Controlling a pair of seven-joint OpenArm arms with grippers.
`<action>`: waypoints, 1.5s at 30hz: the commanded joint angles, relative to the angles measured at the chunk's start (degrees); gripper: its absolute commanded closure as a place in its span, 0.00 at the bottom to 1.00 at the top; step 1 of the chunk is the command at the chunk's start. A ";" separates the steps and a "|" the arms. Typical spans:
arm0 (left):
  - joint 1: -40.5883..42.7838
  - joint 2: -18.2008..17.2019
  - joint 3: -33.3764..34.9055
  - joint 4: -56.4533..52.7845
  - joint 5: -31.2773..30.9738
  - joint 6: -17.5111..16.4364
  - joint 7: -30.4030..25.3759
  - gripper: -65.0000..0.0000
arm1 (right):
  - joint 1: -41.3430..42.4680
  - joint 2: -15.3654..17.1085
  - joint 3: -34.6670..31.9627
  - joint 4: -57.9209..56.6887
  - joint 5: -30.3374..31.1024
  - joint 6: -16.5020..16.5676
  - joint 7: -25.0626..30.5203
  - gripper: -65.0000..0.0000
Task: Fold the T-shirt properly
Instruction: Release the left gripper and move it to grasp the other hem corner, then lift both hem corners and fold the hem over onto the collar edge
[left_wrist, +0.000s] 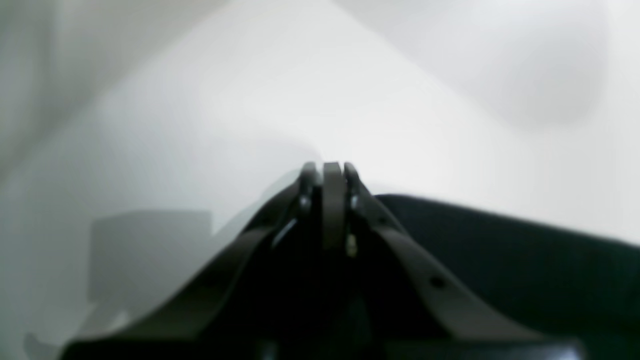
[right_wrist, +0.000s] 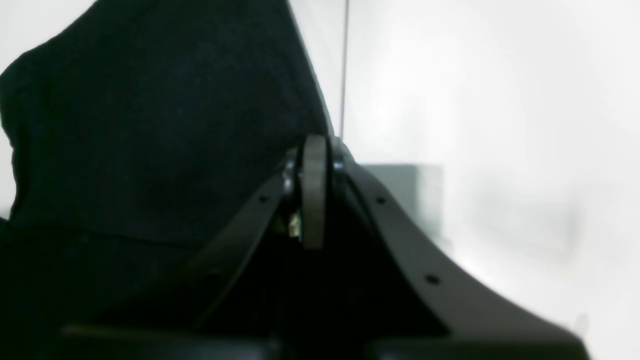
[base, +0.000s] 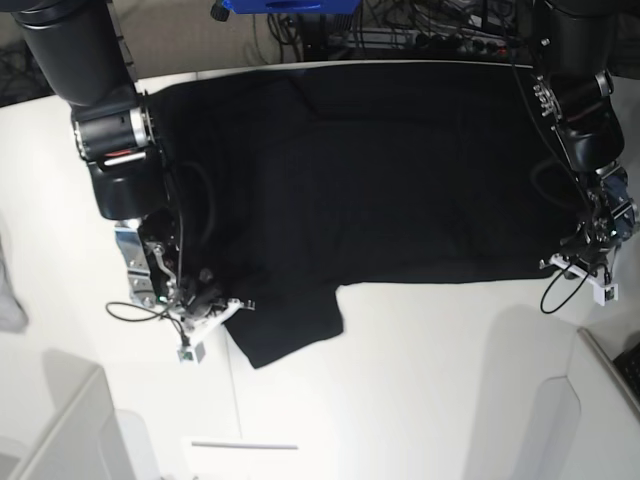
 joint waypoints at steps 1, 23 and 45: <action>-0.54 -1.09 -0.38 3.29 0.43 0.00 1.86 1.00 | 1.78 0.32 0.35 1.03 0.24 0.05 1.06 1.00; 16.78 0.40 -0.64 38.37 -10.74 0.09 11.09 1.00 | -6.83 5.59 0.52 22.48 0.51 -5.67 -1.31 1.00; 28.39 0.23 -5.56 57.53 -17.51 0.09 20.76 1.00 | -17.82 6.47 11.77 39.62 0.24 -5.49 -9.40 1.00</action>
